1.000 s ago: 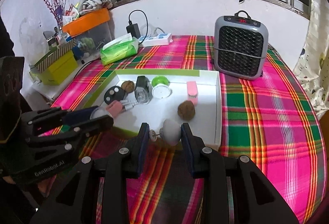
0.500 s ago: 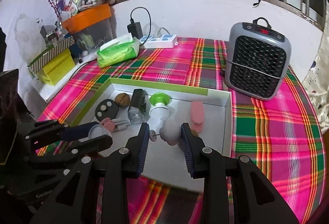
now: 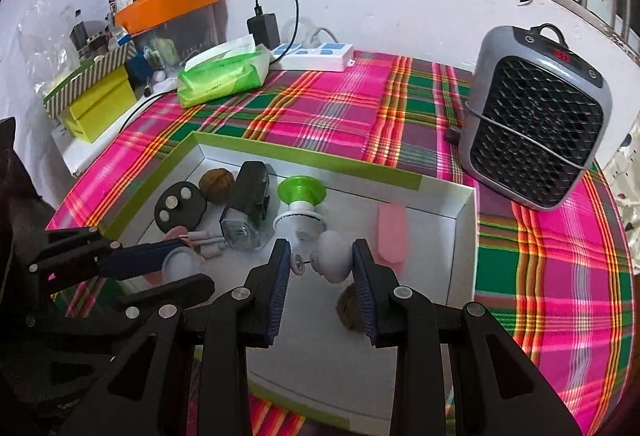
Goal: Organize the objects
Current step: 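Carry the white container and white egg item into the tray with both grippers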
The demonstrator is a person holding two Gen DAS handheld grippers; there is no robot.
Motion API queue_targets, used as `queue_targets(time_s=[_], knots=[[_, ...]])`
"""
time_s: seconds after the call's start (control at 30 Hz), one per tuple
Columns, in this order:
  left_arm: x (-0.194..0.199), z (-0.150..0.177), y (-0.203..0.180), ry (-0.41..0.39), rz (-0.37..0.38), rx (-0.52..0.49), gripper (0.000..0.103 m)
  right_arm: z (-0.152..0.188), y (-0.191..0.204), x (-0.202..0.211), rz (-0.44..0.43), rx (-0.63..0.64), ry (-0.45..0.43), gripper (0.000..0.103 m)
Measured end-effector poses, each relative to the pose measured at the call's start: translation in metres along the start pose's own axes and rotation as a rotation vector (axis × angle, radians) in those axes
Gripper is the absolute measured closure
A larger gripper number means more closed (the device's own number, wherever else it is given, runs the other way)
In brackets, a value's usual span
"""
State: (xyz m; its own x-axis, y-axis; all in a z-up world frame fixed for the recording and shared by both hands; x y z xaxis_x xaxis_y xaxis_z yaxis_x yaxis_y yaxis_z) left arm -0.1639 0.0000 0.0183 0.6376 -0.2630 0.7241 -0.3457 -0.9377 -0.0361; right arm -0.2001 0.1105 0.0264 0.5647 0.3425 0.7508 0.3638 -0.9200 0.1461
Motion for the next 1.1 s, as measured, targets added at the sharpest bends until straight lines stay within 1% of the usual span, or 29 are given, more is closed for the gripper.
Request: queue_targets(time_s=[0.13, 0.4, 1.1], knots=[[-0.006, 0.0, 0.001, 0.017, -0.004, -0.005, 0.077, -0.001, -0.001, -0.006, 0.005, 0.01, 0.01, 0.07], [-0.011, 0.0, 0.003, 0.026, -0.013, 0.002, 0.077, -0.004, 0.001, -0.013, 0.011, 0.041, 0.025, 0.07], [-0.012, 0.0, 0.002, 0.026, -0.016, 0.0, 0.077, -0.008, 0.008, -0.025, 0.027, 0.084, 0.055, 0.07]])
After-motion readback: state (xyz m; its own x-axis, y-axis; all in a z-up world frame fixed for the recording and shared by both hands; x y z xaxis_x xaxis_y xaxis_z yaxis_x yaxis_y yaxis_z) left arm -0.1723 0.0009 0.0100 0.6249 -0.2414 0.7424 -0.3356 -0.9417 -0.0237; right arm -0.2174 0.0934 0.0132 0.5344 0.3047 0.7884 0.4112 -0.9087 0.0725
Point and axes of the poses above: each gripper's, at about its wrist camera, not at the fingertips, and x roughly against the way its jaws point, y to its left, z to its underside, the point moved 1 cm from there along -x, roughly the way its jaws point, and after that the axes turned 7 degrees about -x, right-handed, at the moved point
